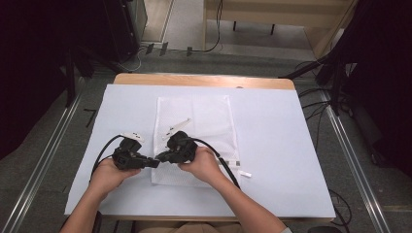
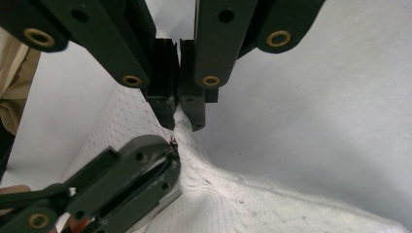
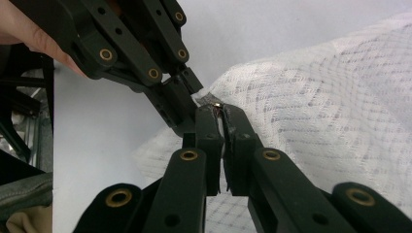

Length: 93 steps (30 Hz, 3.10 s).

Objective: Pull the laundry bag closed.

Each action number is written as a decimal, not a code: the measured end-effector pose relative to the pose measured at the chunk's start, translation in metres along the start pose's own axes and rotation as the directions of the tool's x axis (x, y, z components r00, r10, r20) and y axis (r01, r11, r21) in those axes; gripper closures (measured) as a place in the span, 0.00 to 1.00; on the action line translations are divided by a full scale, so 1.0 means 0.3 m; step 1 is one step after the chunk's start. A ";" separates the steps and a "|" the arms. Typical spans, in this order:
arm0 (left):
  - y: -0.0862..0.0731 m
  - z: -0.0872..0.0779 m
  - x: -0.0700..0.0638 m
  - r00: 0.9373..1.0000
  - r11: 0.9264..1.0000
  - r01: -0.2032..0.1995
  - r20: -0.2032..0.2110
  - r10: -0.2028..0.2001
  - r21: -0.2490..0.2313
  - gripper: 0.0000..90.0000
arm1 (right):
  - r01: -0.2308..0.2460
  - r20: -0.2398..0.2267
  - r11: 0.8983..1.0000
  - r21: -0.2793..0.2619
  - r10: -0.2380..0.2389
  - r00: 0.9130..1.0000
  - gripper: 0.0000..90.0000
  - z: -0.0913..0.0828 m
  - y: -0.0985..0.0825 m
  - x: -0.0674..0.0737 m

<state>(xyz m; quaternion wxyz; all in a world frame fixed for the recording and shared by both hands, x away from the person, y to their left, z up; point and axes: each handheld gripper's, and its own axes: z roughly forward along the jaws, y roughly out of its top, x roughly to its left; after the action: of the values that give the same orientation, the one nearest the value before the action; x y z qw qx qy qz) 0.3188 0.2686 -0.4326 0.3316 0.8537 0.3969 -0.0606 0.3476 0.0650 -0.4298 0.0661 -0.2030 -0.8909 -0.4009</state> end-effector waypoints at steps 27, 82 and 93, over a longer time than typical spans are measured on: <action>0.002 -0.003 -0.017 1.000 1.000 -0.028 0.001 0.028 -0.009 0.99 | 0.047 0.009 0.999 -0.003 -0.047 0.999 0.98 -0.027 -0.038 -0.020; -0.049 -0.038 0.016 1.000 0.998 -0.018 0.007 0.018 -0.053 0.98 | -0.006 0.072 1.000 -0.016 0.007 0.997 0.97 -0.140 -0.168 -0.081; -0.048 -0.038 0.008 1.000 0.998 -0.028 -0.002 0.028 -0.051 0.98 | -0.007 0.067 1.000 -0.019 0.008 0.998 0.97 -0.156 -0.173 -0.087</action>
<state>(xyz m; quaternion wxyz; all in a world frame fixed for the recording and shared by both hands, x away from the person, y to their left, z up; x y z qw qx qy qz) 0.3082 0.2840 -0.4321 0.3539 0.8506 0.3863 -0.0453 0.3478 -0.0087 -0.4413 0.0359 -0.2203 -0.8880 -0.4021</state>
